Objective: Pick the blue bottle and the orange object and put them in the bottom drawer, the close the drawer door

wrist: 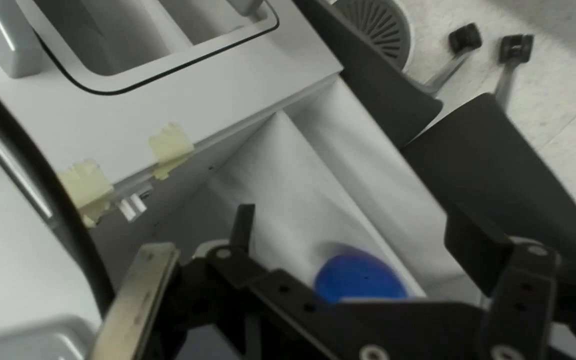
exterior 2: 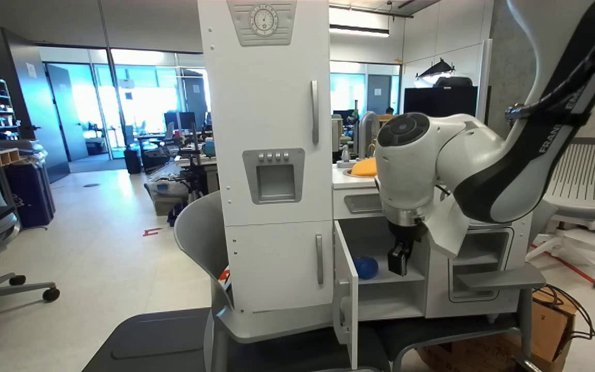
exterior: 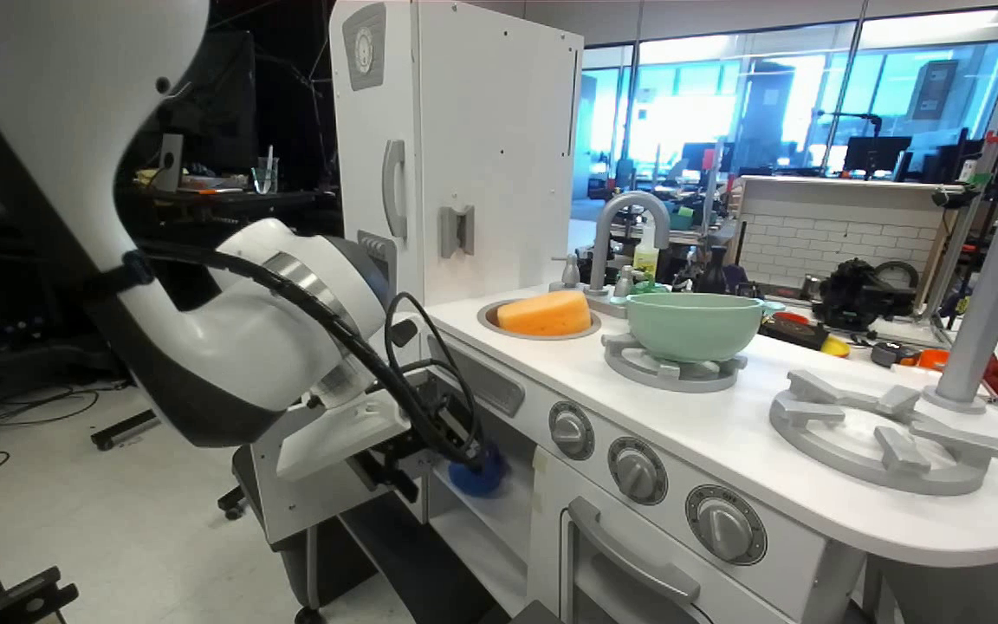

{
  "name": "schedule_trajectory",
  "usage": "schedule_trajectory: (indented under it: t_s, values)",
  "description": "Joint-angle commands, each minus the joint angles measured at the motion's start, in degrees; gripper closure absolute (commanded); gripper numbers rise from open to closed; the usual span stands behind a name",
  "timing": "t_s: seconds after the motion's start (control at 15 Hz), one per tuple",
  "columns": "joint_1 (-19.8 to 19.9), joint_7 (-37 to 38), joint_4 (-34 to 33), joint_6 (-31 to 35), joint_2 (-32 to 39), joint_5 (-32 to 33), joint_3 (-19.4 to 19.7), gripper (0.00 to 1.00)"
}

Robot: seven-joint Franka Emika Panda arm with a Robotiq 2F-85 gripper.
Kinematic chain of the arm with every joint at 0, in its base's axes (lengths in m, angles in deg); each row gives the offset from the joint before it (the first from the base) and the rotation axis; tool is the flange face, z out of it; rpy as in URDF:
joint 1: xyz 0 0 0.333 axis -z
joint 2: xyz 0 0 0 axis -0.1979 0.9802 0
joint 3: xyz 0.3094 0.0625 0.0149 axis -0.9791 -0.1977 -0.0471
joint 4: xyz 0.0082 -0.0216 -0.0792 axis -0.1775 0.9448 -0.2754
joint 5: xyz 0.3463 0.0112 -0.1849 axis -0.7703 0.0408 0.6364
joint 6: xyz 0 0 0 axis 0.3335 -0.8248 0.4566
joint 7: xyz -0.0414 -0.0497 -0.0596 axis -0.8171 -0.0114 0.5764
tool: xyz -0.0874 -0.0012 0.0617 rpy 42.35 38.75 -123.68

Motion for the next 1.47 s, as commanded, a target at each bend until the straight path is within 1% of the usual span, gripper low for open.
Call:
schedule_trajectory:
  t_s: [0.0,0.07,0.13,0.2,0.27,0.4,0.47,0.6,0.73,0.87,1.07,1.4]
  values:
    - [6.0,-15.3,14.3,-2.9,-13.0,-7.3,-7.7,0.0]
    - [7.4,-19.4,16.5,-3.5,-15.6,-10.2,-9.2,0.0]
    - [8.6,-23.3,16.8,-4.1,-17.6,-14.2,-10.7,0.0]
    - [8.0,-27.3,17.4,-3.8,-19.8,-19.7,-10.1,0.0]
    - [8.9,-31.2,17.8,-3.9,-22.1,-24.4,-10.6,0.0]
    - [9.4,-37.7,16.4,-5.7,-25.6,-34.1,-10.7,0.0]
    - [9.4,-41.4,13.7,-7.4,-26.1,-38.9,-10.6,0.0]
    - [8.8,-46.0,7.6,-12.0,-26.5,-48.2,-9.6,0.0]
    - [8.3,-49.6,-0.2,-17.7,-25.3,-55.3,-8.4,0.0]
    - [8.5,-51.5,-8.3,-22.5,-23.1,-59.6,-7.3,0.0]
    - [9.1,-53.7,-19.0,-30.1,-19.1,-63.8,-6.0,0.0]
    - [9.2,-54.6,-34.3,-40.2,-8.6,-66.8,-4.8,0.0]
